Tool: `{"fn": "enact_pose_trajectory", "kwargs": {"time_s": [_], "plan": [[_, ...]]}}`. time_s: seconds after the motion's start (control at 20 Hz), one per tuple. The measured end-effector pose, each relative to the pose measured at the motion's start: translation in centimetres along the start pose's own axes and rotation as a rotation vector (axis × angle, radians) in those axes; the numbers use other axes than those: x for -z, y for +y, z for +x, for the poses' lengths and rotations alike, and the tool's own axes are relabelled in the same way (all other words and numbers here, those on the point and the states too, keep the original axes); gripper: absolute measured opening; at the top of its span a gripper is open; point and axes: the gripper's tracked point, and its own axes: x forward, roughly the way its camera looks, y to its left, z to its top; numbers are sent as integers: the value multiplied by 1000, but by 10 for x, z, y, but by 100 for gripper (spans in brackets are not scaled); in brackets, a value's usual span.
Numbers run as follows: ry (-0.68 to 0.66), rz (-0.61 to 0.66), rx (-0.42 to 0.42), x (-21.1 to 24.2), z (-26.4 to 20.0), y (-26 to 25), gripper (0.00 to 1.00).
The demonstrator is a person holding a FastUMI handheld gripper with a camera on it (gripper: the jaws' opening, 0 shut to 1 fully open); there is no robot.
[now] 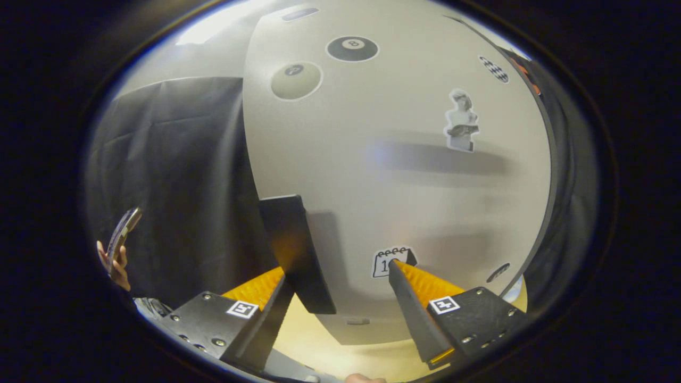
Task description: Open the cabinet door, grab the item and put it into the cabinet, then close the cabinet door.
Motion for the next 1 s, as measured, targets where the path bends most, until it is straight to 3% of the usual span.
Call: {"fn": "enact_pose_trajectory", "kwargs": {"time_s": [1.0], "plan": [[-77,-32,67,4,-14,6,100]]}}
